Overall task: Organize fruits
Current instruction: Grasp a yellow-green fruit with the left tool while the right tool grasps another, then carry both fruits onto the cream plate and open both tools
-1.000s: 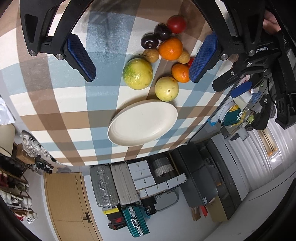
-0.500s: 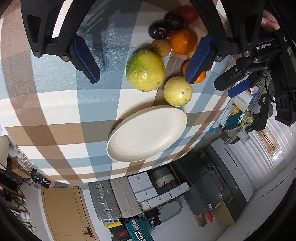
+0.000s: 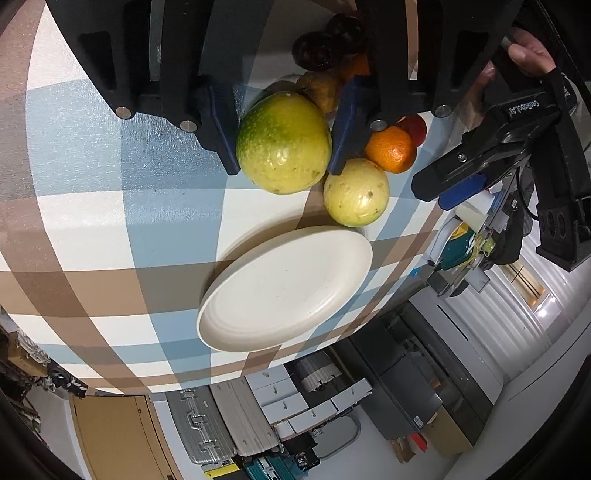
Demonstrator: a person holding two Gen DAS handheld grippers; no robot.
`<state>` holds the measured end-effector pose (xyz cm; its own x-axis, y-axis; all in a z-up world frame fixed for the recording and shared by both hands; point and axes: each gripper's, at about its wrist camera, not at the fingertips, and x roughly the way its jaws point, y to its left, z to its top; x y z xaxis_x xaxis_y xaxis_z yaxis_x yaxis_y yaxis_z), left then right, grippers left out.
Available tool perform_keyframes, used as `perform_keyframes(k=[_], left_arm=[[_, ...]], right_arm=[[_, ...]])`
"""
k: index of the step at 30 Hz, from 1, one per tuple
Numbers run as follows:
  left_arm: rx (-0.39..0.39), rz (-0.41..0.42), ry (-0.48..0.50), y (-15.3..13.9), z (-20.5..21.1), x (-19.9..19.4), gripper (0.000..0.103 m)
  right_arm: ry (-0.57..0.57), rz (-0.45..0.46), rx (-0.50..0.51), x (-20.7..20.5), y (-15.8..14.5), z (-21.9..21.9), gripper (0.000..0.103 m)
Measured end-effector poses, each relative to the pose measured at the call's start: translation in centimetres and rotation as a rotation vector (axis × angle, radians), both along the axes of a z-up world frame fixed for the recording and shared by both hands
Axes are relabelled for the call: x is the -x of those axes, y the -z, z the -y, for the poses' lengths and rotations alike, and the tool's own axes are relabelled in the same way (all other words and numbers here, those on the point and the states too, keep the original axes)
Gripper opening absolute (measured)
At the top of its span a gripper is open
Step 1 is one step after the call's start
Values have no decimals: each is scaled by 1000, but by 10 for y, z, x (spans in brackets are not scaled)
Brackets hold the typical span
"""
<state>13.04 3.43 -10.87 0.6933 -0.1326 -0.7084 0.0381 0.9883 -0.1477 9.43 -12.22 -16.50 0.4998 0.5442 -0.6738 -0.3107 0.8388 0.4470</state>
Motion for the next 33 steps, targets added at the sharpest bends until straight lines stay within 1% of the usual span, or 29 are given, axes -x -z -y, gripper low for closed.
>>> perform_keyframes(k=[3, 8, 11, 14, 21, 26, 29, 33], left_arm=[[5, -11, 6, 1, 1, -6, 102], [6, -30, 25, 4, 5, -16, 102], [8, -40, 39, 8, 10, -21, 102], [20, -50, 56, 10, 14, -24, 102], [15, -68, 89, 14, 26, -35, 102], [15, -89, 109, 19, 34, -41, 102], [36, -121, 118, 25, 35, -49, 102], [56, -172, 106, 31, 35, -57, 97]], right_arm=[[-21, 2, -19, 0, 0, 0, 48], [-14, 28, -52, 0, -4, 5, 48], [-18, 25, -67, 0, -4, 7, 48], [-26, 31, -72, 0, -5, 6, 48], [-24, 58, -75, 0, -9, 10, 48], [10, 67, -63, -1, -9, 20, 49], [27, 65, -70, -3, -9, 28, 48], [33, 62, -82, -4, -9, 34, 48]])
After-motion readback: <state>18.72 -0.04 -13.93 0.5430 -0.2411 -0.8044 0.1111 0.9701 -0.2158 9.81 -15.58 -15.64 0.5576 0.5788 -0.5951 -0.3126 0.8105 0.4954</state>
